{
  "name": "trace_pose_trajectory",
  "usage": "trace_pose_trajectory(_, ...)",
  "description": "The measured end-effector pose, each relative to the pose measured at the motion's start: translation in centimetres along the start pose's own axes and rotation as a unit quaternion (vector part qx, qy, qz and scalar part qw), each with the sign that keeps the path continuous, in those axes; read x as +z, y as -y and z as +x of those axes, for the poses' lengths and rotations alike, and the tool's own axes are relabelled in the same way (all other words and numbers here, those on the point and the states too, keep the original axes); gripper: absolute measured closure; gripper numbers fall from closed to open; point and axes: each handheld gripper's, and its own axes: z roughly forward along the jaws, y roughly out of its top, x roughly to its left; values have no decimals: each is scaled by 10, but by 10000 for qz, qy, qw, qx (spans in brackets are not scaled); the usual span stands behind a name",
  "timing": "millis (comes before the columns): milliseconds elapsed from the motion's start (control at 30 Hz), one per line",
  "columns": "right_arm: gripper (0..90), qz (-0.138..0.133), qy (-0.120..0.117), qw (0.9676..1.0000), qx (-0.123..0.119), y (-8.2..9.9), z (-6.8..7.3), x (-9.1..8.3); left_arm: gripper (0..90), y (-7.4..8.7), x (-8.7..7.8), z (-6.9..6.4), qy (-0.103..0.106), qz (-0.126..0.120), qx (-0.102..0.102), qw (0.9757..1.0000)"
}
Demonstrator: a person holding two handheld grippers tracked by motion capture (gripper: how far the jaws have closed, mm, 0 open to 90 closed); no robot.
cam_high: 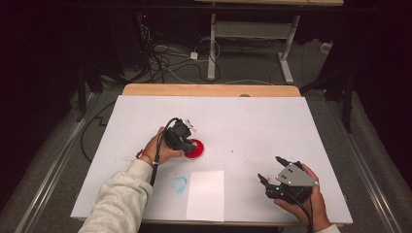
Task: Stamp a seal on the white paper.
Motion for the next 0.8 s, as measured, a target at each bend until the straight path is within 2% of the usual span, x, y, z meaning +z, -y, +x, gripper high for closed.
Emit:
trace_pose_trajectory(100, 245, 37, -10, 10000, -12, 1, 0, 0, 740, -1, 1, -2, -49, 35, 1, 10000)
trace_pose_trajectory(267, 245, 47, -16, 10000, -32, 1, 1, 0, 740, -5, 2, -10, -313, 172, 140, 9993)
trace_pose_trajectory(367, 245, 58, -16, 10000, -44, 1, 2, 1, 740, -3, 2, -9, -296, 133, 93, 9994)
trace_pose_trajectory(533, 245, 46, 1, 10000, -23, 0, 2, 1, 739, 0, 2, -4, -125, 25, -50, 9999)
trace_pose_trajectory(667, 246, 22, 4, 10000, -31, 0, 3, 1, 740, -1, 3, -8, -251, 56, 5, 9997)
trace_pose_trajectory(800, 247, 11, 12, 10000, -15, 0, 2, 1, 741, -1, 3, -8, -269, 36, -8, 9996)
